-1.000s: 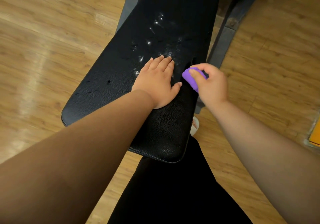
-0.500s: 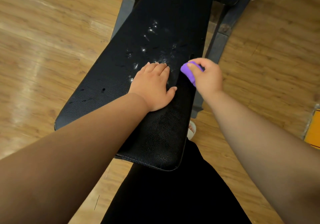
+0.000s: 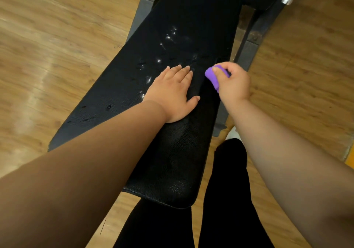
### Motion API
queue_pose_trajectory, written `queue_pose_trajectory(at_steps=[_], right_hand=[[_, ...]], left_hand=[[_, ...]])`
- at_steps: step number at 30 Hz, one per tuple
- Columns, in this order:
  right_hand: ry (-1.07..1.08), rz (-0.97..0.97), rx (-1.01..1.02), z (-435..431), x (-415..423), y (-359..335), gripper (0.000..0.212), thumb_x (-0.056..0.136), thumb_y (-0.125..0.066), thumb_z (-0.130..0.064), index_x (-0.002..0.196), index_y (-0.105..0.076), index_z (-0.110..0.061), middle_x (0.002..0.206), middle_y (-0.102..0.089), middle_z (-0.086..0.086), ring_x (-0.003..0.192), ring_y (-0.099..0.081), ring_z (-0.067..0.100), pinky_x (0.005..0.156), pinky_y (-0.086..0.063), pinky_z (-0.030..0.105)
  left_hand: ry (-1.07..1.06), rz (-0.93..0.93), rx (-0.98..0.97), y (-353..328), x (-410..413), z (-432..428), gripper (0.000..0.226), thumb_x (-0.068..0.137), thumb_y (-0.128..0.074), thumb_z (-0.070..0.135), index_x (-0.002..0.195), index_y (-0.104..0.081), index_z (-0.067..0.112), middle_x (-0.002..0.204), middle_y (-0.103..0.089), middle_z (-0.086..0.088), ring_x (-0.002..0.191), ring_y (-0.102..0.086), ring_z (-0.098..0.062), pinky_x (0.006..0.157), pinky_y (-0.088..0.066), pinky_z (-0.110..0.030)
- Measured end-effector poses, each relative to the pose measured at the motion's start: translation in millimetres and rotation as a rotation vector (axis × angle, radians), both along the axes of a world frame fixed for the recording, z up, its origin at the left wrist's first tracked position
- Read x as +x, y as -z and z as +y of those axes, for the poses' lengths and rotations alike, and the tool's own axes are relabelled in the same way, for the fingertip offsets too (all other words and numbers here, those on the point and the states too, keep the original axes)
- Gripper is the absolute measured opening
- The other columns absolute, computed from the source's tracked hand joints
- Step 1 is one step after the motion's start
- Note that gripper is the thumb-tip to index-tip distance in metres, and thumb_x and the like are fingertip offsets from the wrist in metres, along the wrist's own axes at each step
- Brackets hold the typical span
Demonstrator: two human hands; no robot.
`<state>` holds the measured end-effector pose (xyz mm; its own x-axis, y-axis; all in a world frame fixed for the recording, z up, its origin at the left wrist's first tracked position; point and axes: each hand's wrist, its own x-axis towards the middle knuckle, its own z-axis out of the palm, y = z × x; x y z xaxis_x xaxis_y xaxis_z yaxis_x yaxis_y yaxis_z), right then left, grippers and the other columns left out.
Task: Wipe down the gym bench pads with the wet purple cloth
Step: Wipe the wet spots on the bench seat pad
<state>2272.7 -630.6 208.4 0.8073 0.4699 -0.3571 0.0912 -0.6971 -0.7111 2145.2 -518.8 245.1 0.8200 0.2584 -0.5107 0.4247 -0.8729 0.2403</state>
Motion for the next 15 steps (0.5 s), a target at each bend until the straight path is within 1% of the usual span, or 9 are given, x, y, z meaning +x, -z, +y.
queue_pose_trajectory(at_steps=[1,4,5,7,11,13,15], right_hand=[[-0.01,0.004,0.002,-2.6,-4.5,-2.2,0.012,0.095,-0.057,-0.022,0.098,-0.068,-0.023,0.098,-0.064,-0.009,0.091,-0.055,0.003,0.07,-0.037,0.0],[-0.072,0.026,0.052,-26.1,-24.8,-11.4,0.013,0.093,-0.059,-0.022,0.1,-0.07,-0.023,0.097,-0.066,-0.012,0.091,-0.057,0.001,0.076,-0.041,0.007],[-0.098,0.025,0.059,-31.8,-28.2,-13.6,0.013,0.093,-0.059,-0.022,0.1,-0.071,-0.024,0.097,-0.066,-0.012,0.09,-0.057,-0.001,0.076,-0.042,0.007],[-0.128,-0.002,0.048,-29.5,-21.5,-10.8,0.014,0.093,-0.058,-0.022,0.1,-0.07,-0.022,0.098,-0.065,-0.012,0.09,-0.056,-0.001,0.074,-0.039,0.002],[-0.046,0.016,0.004,-0.3,6.2,2.3,0.015,0.095,-0.056,-0.021,0.102,-0.069,-0.017,0.103,-0.067,-0.006,0.092,-0.055,0.003,0.068,-0.036,-0.003],[-0.015,0.028,0.01,1.2,0.9,1.3,0.014,0.095,-0.056,-0.022,0.101,-0.068,-0.019,0.103,-0.066,-0.006,0.092,-0.055,0.002,0.069,-0.037,-0.002],[-0.025,0.032,0.049,-10.9,-16.1,-5.0,0.012,0.094,-0.057,-0.022,0.099,-0.068,-0.022,0.1,-0.066,-0.009,0.092,-0.056,0.001,0.073,-0.039,0.002]], left_hand=[[-0.002,-0.006,-0.004,-0.1,0.3,-0.2,0.075,0.096,-0.032,0.057,0.155,-0.014,0.014,0.163,-0.011,-0.002,0.149,-0.005,-0.02,0.121,0.001,-0.035],[-0.015,-0.016,-0.006,-1.0,0.6,-1.2,0.074,0.096,-0.032,0.056,0.155,-0.013,0.014,0.163,-0.011,-0.002,0.149,-0.005,-0.019,0.12,0.002,-0.034],[-0.018,-0.012,-0.002,-1.3,0.6,-1.4,0.074,0.096,-0.032,0.056,0.155,-0.013,0.015,0.163,-0.01,-0.001,0.149,-0.005,-0.018,0.12,0.003,-0.034],[-0.013,-0.005,0.007,-2.3,0.8,-1.9,0.074,0.097,-0.031,0.056,0.155,-0.013,0.014,0.163,-0.01,-0.001,0.149,-0.005,-0.018,0.119,0.004,-0.033],[-0.011,0.001,0.015,-3.0,1.5,-2.4,0.074,0.097,-0.031,0.056,0.155,-0.014,0.014,0.163,-0.011,-0.002,0.149,-0.005,-0.018,0.12,0.004,-0.034],[-0.01,0.009,0.019,-3.4,2.0,-2.6,0.074,0.096,-0.031,0.057,0.155,-0.013,0.014,0.163,-0.011,-0.002,0.149,-0.005,-0.019,0.12,0.004,-0.034],[-0.01,0.012,0.01,-4.1,2.8,-2.4,0.075,0.096,-0.031,0.057,0.155,-0.013,0.015,0.163,-0.011,-0.001,0.149,-0.005,-0.018,0.119,0.004,-0.034]])
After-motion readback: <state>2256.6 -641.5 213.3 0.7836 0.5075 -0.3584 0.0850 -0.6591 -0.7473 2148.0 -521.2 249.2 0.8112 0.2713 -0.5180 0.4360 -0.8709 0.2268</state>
